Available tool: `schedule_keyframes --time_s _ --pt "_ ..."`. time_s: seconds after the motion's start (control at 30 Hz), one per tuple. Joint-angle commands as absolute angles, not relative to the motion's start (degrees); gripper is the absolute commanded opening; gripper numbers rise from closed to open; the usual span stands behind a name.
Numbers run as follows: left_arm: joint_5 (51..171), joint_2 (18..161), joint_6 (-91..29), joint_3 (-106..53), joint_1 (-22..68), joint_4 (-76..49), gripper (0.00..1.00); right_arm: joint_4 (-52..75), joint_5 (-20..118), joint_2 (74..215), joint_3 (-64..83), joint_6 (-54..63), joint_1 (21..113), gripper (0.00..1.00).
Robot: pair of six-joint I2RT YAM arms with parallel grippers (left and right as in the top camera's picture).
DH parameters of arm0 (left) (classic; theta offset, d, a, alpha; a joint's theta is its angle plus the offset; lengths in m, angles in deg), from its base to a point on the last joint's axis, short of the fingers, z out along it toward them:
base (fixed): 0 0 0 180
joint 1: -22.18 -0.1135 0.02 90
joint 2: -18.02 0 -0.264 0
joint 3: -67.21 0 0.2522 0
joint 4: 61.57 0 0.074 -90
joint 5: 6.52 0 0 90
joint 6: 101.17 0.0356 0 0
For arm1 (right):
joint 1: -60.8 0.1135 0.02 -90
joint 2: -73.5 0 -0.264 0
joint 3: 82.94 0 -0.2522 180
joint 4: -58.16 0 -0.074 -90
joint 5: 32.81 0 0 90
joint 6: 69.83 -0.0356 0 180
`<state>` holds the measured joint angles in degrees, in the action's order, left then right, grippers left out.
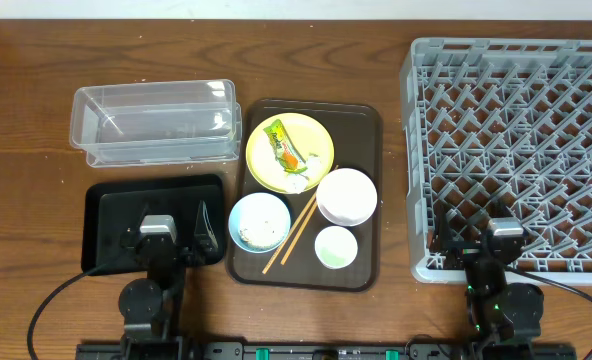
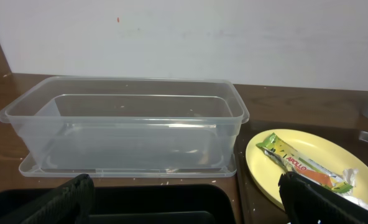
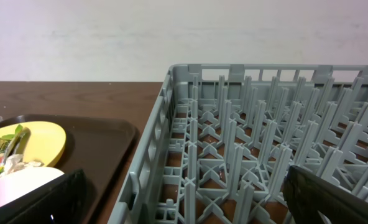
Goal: Sort waste into correct bins and load items into the dishwasher rack
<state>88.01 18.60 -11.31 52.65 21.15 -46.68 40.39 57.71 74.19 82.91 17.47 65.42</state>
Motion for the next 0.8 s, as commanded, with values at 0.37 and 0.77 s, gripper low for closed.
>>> schedule_keyframes --time_s 0.37,0.77 --pt "89.92 18.25 -11.47 53.22 20.86 -44.34 0.97 40.28 58.23 73.82 82.98 17.97 64.89 0.99" --pt "90.27 25.25 -14.26 45.64 20.86 -37.63 0.97 38.44 59.15 76.09 78.32 17.43 64.87 0.99"
